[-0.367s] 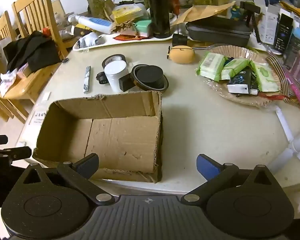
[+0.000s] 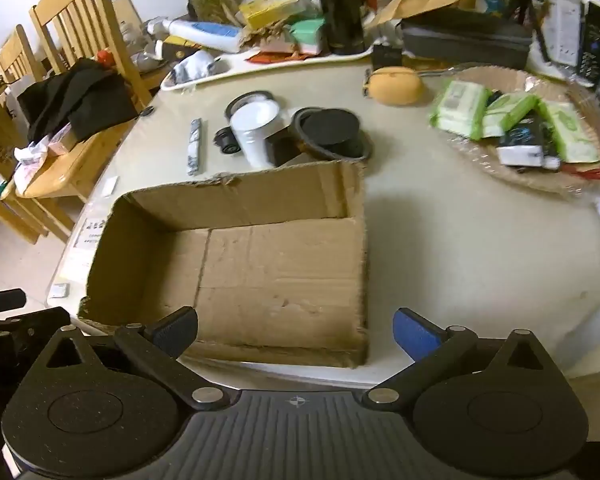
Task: Organize rigid objects
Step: 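Move both tools over the table toward the objects beside the box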
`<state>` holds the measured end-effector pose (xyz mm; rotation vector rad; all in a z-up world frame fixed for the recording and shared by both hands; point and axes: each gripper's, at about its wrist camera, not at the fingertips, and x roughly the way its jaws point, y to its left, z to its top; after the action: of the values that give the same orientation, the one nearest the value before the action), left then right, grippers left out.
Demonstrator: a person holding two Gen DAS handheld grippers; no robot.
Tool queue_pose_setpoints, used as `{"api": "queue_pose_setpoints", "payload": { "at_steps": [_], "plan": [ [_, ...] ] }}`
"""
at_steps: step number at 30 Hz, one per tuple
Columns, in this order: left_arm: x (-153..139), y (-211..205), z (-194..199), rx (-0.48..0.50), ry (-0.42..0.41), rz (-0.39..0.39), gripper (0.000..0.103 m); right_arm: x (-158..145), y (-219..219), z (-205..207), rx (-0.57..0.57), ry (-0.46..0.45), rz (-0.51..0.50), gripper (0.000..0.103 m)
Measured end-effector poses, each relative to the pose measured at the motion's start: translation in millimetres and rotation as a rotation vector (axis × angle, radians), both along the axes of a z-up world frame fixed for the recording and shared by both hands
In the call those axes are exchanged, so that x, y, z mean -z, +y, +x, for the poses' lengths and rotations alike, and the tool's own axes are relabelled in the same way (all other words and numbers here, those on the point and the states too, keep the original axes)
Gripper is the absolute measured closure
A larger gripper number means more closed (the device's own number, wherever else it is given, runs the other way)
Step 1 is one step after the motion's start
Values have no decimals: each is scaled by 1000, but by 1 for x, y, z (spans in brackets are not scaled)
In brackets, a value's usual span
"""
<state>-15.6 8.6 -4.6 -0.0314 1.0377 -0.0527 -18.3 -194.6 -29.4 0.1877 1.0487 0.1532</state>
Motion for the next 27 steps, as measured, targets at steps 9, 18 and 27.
{"api": "queue_pose_setpoints", "payload": {
  "at_steps": [9,18,27],
  "plan": [
    [3,12,-2,-40,-6,-21,1,0,17,-4,-49,0,9,0],
    [3,9,-4,-32,-19,-25,1,-6,21,-15,-21,-43,-46,0],
    [-3,11,-11,-29,-38,-51,1,-23,29,-32,-14,-116,-105,0]
  ]
}}
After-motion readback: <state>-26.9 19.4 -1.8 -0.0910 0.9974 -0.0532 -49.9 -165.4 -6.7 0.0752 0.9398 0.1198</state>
